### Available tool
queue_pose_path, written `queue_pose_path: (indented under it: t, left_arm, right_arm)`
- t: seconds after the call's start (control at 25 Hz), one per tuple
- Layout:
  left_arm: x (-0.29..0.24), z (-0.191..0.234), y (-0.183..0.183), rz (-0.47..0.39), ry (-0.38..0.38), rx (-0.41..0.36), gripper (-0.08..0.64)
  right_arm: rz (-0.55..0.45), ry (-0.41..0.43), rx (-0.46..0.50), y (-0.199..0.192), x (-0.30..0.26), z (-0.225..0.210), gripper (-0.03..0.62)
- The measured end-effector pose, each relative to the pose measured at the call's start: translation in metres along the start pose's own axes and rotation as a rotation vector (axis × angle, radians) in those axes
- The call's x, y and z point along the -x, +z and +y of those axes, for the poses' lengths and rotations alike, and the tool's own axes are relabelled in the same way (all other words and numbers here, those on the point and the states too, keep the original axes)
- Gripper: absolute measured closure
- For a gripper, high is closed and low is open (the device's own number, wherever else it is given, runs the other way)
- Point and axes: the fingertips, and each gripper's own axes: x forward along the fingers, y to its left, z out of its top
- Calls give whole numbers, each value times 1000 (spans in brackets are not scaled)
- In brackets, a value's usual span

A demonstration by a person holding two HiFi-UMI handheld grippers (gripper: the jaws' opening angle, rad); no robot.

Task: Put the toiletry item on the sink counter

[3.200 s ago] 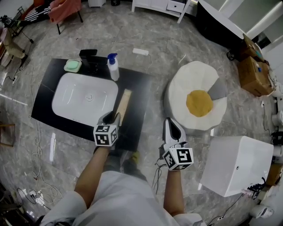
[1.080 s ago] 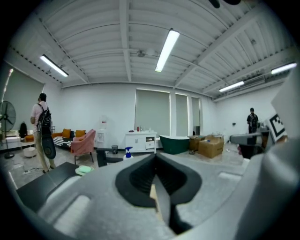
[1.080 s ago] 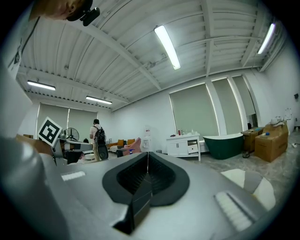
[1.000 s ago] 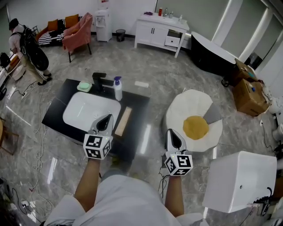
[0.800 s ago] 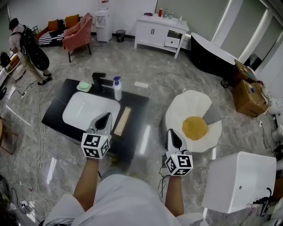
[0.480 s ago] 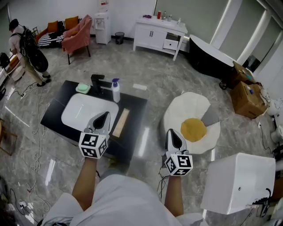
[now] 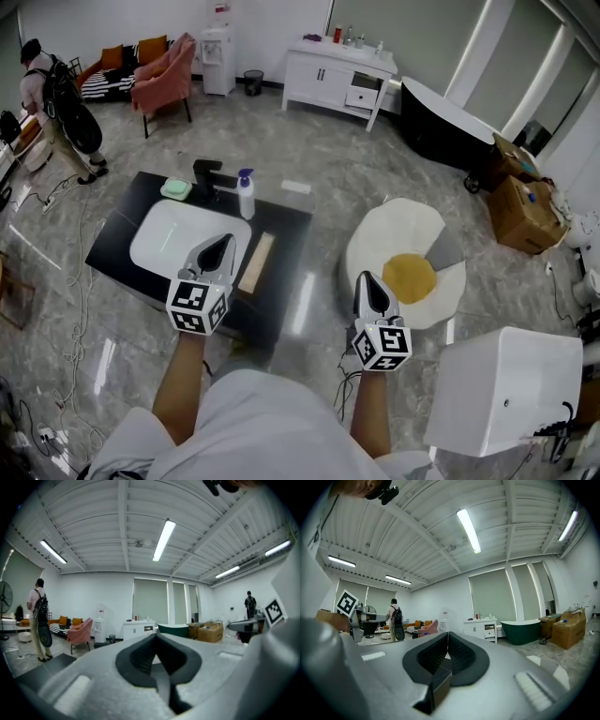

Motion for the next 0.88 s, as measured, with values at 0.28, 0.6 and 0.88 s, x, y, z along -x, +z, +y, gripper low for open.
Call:
queue_pose_path:
  t: [0.28, 0.6, 0.88]
  left_arm:
    - [1, 2, 3, -8, -10, -11, 561]
    - [0, -5, 0, -4, -25, -16, 563]
    - [0, -2, 1, -8, -20, -4, 563]
  right_arm:
    - [-2, -4, 7, 2, -3, 2, 588]
    - [0, -6, 12, 1, 1, 0, 588]
    - [0, -3, 9, 0, 1, 0, 588]
